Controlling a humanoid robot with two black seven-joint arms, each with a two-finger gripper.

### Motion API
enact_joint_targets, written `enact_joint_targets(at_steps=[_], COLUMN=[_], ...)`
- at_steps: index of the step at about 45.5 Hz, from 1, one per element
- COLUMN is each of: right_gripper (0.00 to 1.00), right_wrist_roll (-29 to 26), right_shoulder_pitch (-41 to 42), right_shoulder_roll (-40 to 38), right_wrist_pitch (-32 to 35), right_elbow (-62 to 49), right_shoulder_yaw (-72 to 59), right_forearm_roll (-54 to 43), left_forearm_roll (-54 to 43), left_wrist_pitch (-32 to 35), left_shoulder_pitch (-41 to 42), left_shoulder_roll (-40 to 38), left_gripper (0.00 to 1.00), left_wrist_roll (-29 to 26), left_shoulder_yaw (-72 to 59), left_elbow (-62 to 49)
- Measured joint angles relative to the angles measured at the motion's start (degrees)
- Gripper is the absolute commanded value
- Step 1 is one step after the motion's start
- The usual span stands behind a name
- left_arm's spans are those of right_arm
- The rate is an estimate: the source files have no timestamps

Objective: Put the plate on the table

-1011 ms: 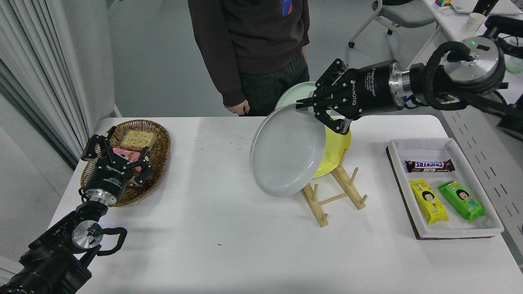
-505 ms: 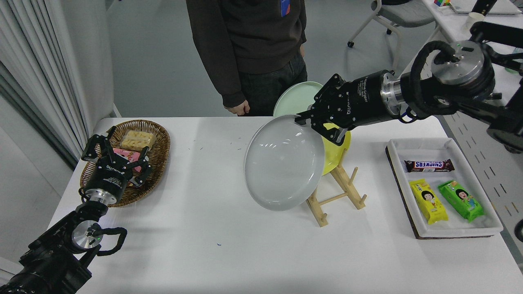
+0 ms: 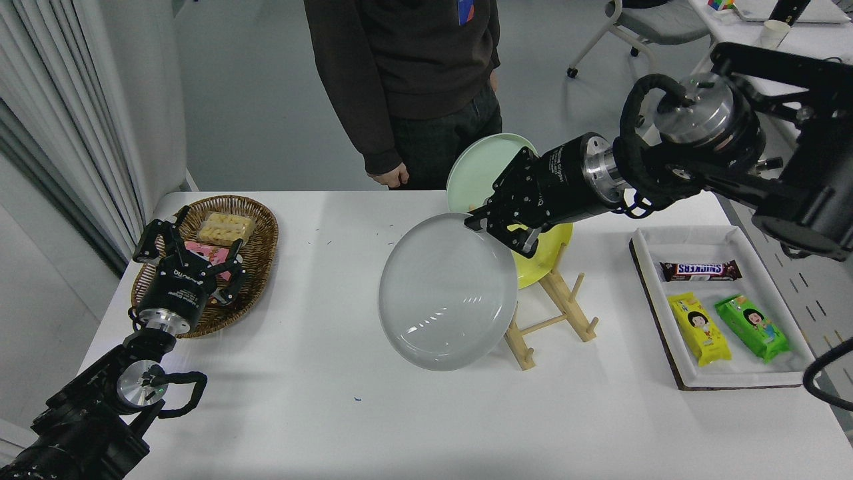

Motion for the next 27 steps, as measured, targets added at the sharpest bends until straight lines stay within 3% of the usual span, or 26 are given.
enact_joint_targets(at_steps=[27], right_gripper=[0.00], right_wrist_roll=[0.2], right_shoulder_pitch=[-6.2], right_shoulder_roll=[15.2], right_wrist_pitch=[-1.3], right_elbow=[-17.3], right_shoulder_yaw=[1.0], right_forearm_roll=[-7.6], left_forearm_roll=[0.0], left_wrist_pitch=[0.0], left_shoulder_pitch=[0.0], left_shoulder_roll=[0.0], left_gripper=[0.98], left_wrist_roll=[0.0], left_shoulder_yaw=[0.0], left_elbow=[0.0])
